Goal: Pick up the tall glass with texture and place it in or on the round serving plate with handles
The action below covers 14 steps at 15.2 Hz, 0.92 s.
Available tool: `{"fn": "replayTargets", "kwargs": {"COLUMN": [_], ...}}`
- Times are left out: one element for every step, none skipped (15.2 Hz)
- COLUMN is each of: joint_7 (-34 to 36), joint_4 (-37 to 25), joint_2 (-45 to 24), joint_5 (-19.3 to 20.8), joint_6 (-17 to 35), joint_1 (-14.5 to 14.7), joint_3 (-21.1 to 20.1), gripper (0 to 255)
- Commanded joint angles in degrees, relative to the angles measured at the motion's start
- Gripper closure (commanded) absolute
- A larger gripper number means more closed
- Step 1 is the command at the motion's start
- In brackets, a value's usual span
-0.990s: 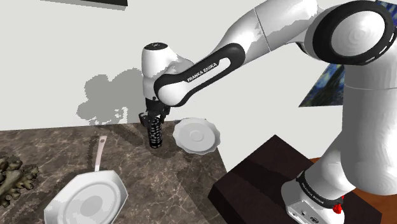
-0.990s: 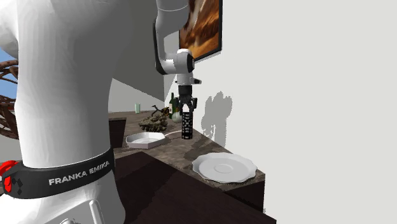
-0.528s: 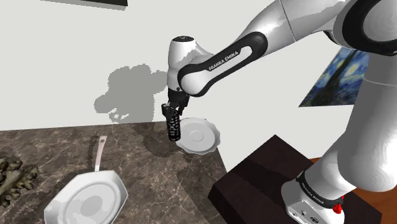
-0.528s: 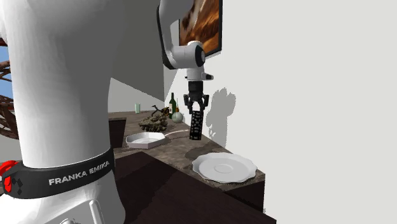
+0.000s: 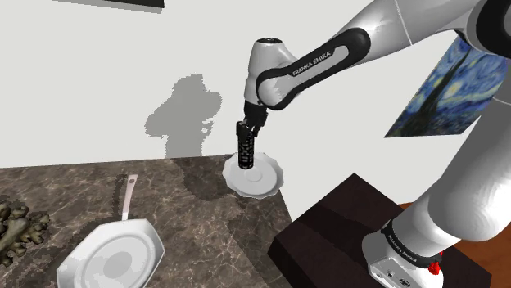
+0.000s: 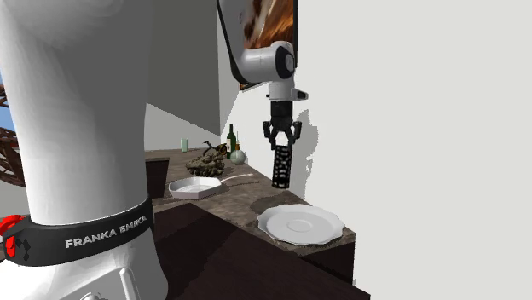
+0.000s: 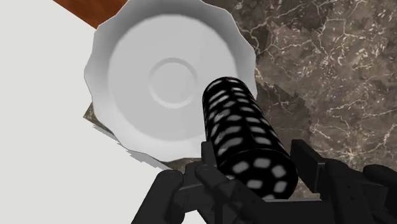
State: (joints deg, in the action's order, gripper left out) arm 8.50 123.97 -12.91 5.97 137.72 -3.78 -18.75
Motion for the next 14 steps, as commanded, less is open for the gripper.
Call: {"fn": "replayTargets", "kwargs": {"joint_7": [-3.86, -5.52, -7.18, -8.84, -10.35, -10.19, -10.01, -9.84, -9.65, -9.46, -9.26, -9.06, -8.86, -8.65], "joint_4": [1.67, 2.35, 2.96, 3.50, 3.93, 4.14, 4.36, 4.53, 4.70, 4.86, 5.01, 5.14, 5.26, 5.37], "joint_2": [2.45, 3.35, 4.20, 5.00, 5.69, 5.16, 4.63, 4.06, 3.49, 2.91, 2.33, 1.73, 1.13, 0.51], "joint_5": [-1.50, -2.06, -2.59, -3.09, -3.51, -3.28, -3.03, -2.76, -2.49, -2.21, -1.93, -1.64, -1.33, -1.03], "joint_6": [-0.54, -0.68, -0.85, -1.06, -1.27, -0.55, 0.17, 0.89, 1.60, 2.31, 3.02, 3.72, 4.42, 5.11], "joint_1": [-2.26, -3.20, -4.11, -4.99, -5.80, -5.72, -5.68, -5.63, -5.59, -5.53, -5.48, -5.41, -5.35, -5.27], "joint_3": [0.57, 0.93, 1.34, 1.79, 2.21, 2.30, 2.35, 2.42, 2.48, 2.56, 2.64, 2.73, 2.82, 2.93], "gripper": [255, 255, 255, 255, 255, 255, 255, 255, 255, 255, 255, 255, 255, 255]}}
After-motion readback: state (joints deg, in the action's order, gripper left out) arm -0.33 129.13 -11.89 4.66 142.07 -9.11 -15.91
